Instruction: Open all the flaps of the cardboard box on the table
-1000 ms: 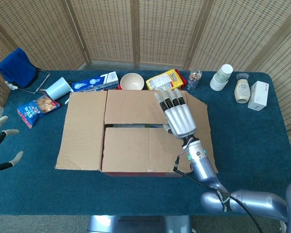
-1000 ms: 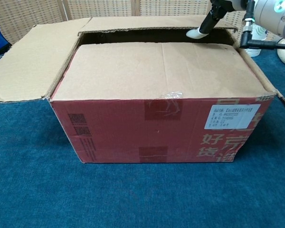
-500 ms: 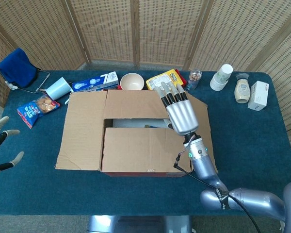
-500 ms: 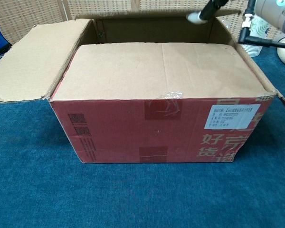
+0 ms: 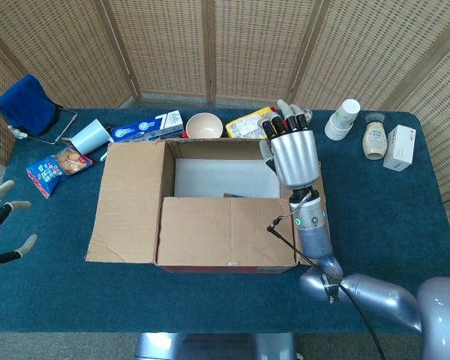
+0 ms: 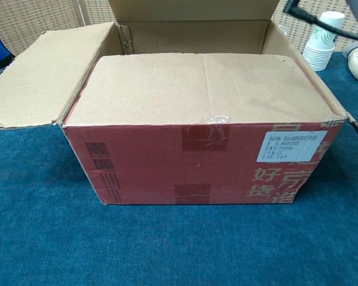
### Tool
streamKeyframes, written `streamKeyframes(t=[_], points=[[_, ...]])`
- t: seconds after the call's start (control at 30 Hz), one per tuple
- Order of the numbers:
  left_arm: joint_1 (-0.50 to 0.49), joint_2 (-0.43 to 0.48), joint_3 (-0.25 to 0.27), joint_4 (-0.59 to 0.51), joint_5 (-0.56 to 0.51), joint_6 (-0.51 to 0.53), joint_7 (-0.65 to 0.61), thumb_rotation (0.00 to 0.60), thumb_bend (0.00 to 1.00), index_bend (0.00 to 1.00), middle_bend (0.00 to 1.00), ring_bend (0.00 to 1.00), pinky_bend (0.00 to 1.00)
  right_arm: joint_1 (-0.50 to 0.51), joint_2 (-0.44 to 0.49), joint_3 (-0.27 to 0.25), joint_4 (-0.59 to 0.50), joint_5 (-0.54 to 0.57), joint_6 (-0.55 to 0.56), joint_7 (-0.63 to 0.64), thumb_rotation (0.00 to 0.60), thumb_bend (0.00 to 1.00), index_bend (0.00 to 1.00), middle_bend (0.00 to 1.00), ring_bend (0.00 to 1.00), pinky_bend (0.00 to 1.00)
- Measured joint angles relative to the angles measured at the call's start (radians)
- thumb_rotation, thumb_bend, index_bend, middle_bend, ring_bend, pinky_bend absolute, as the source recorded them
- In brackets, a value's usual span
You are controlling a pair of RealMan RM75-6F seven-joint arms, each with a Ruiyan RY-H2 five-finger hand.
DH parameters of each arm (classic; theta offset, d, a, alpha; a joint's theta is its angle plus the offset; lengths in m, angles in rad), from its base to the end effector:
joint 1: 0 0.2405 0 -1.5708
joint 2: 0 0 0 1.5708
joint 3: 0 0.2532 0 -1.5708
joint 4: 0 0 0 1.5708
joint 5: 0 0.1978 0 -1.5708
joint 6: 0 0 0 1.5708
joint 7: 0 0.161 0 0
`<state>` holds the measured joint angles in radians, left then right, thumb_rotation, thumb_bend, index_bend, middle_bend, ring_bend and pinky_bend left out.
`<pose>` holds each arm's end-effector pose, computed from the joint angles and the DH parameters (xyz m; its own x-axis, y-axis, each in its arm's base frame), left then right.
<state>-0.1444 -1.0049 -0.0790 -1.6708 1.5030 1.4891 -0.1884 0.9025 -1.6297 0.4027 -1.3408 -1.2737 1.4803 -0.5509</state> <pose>-0.2825 0.2192 0.2039 0.2653 -0.0469 0.9630 0.9600 -0.0798 -0.2683 -0.0394 -0.4016 0.1000 0.3234 0.5265 0.7863 -0.8077 -0.2794 0.5193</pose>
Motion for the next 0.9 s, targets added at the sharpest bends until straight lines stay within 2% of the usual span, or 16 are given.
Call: streamKeyframes(t=[0.23,0.43,0.53,0.7,0.8,0.9], points=[[0.0,-0.001,0.001,-0.002,0.005,0.0,0.004,0.535,0.11,0.28,0.02,0.06,0.11,0.023,-0.032,0.037,0.112,-0.016,0.032,0.007,0.6,0.4,0.52,0.55,0.3,0.3],[-0.002,-0.001,0.001,0.0,-0.001,-0.01,-0.003,0.537,0.11,0.28,0.02,0.06,0.11,0.053,-0.053,0.044,0.209,-0.017,-0.011,0.009,0.6,0.4,0.48,0.54,0.3,0.3],[-0.004,-0.001,0.0,0.002,-0.002,-0.015,-0.004,0.532,0.11,0.28,0.02,0.06,0.11,0.055,-0.04,0.038,0.186,-0.017,-0.036,0.009,0.6,0.36,0.34,0.44,0.23,0.27],[-0.008,-0.003,0.0,0.005,-0.005,-0.025,-0.004,0.539,0.11,0.27,0.02,0.06,0.11,0.043,0.025,0.01,0.029,-0.011,-0.105,-0.017,0.6,0.23,0.07,0.22,0.06,0.19],[-0.009,-0.003,0.0,0.005,-0.007,-0.027,-0.005,0.533,0.11,0.27,0.02,0.06,0.11,0.034,0.07,-0.003,-0.088,0.013,-0.151,-0.061,0.6,0.17,0.0,0.07,0.0,0.14],[-0.009,-0.002,-0.001,0.004,-0.009,-0.029,-0.007,0.534,0.11,0.27,0.02,0.05,0.11,0.026,0.114,-0.009,-0.202,0.064,-0.196,-0.113,0.6,0.15,0.0,0.01,0.0,0.13]])
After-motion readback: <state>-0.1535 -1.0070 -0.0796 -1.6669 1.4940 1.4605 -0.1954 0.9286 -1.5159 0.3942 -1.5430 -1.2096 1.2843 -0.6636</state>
